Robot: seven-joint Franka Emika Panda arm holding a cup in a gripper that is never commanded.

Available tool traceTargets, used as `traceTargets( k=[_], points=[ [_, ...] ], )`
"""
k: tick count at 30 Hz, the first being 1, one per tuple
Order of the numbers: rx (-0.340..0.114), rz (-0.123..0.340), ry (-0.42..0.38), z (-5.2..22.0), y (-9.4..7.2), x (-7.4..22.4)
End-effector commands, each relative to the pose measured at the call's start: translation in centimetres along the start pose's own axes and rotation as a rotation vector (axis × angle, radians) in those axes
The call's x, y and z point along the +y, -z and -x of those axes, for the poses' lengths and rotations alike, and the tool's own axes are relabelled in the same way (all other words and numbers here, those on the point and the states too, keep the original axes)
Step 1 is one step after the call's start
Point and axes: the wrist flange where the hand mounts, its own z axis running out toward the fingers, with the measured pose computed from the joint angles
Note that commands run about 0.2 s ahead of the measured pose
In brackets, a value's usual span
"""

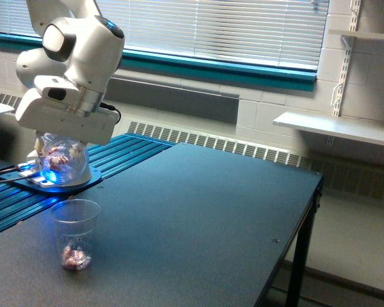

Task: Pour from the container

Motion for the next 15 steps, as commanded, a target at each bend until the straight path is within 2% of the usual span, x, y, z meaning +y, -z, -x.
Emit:
traceTargets(
  k=[1,15],
  points=[
    [-0.012,0.012,-0.005,-0.3,0.4,-0.4],
    [-0.041,0.054,-0.016,-2.4,0.8,-1.1]
  ],
)
